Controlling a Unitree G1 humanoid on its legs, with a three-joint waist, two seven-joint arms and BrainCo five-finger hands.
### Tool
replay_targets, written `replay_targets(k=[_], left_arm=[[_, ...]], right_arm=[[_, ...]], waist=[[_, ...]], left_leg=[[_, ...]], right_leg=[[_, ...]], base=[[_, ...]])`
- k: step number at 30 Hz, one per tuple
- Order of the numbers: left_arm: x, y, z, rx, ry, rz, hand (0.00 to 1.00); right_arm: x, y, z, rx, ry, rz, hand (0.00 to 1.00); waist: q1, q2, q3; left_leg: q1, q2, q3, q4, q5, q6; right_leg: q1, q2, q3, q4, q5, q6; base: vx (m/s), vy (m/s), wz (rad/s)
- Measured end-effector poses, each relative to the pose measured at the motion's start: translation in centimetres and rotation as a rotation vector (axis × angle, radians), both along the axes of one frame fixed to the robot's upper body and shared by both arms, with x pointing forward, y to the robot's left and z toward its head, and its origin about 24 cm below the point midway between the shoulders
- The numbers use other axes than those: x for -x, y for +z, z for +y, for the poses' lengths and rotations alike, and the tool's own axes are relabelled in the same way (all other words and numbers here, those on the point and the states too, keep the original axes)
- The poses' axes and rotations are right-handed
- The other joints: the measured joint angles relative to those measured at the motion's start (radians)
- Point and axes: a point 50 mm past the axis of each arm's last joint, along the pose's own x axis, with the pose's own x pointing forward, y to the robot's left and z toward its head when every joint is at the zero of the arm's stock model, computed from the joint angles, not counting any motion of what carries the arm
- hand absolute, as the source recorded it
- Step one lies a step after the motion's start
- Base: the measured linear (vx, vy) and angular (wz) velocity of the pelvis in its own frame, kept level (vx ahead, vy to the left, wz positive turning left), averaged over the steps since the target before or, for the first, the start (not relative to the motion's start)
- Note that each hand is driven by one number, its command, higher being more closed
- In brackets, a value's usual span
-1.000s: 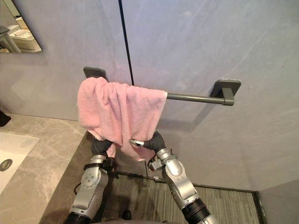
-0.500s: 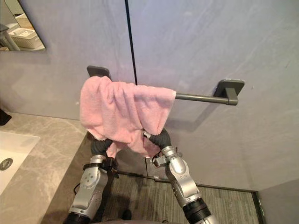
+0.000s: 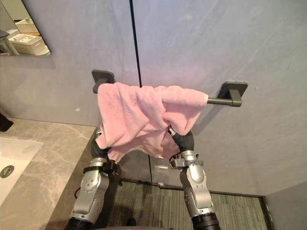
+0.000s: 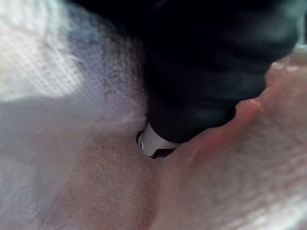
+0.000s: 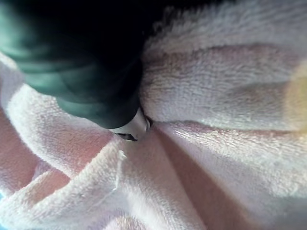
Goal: Organize washtable
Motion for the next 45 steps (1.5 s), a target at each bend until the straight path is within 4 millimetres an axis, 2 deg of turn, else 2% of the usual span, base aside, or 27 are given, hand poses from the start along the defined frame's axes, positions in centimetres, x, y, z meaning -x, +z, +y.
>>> replay_targets(k=[15, 24, 44, 45], left_arm=[[0.1, 0.0, -0.9, 0.003, -0.054, -0.005, 1.00], [0.2, -0.4, -1.3, 0.001, -0.078, 0.009, 1.00], [1.4, -5.6, -1.1, 0.019, -0.083, 0.246, 1.00], [1.5, -6.2, -1.1, 0.027, -0.081, 0.271, 1.00]], right_arm=[[1.0, -0.5, -1.9, 0.022, -0.116, 0.026, 1.00], [1.1, -0.7, -2.4, 0.009, -0.157, 0.039, 1.00], [1.0, -3.4, -2.4, 0.109, -0.160, 0.136, 1.00], [1.0, -3.6, -2.4, 0.118, -0.159, 0.144, 0.00]], waist=[[-0.003, 0.005, -0.003], [-0.005, 0.006, -0.003], [-0.021, 0.010, -0.004], [-0.022, 0.009, -0.004]], left_leg=[[0.000, 0.000, 0.004, 0.000, -0.005, -0.001], [0.001, 0.001, 0.011, 0.000, -0.007, 0.000], [0.003, 0.003, 0.034, -0.001, -0.019, -0.003], [0.008, 0.004, 0.034, -0.003, -0.019, -0.003]], right_leg=[[-0.002, 0.000, 0.010, -0.002, 0.000, 0.000], [-0.004, 0.000, 0.019, -0.004, 0.000, 0.000], [-0.022, -0.002, 0.041, 0.024, -0.013, 0.012], [-0.017, -0.002, 0.040, 0.023, -0.013, 0.012]], base=[[0.00, 0.000, 0.00], [0.00, 0.000, -0.01], [0.00, 0.004, -0.02], [0.00, 0.000, 0.00]])
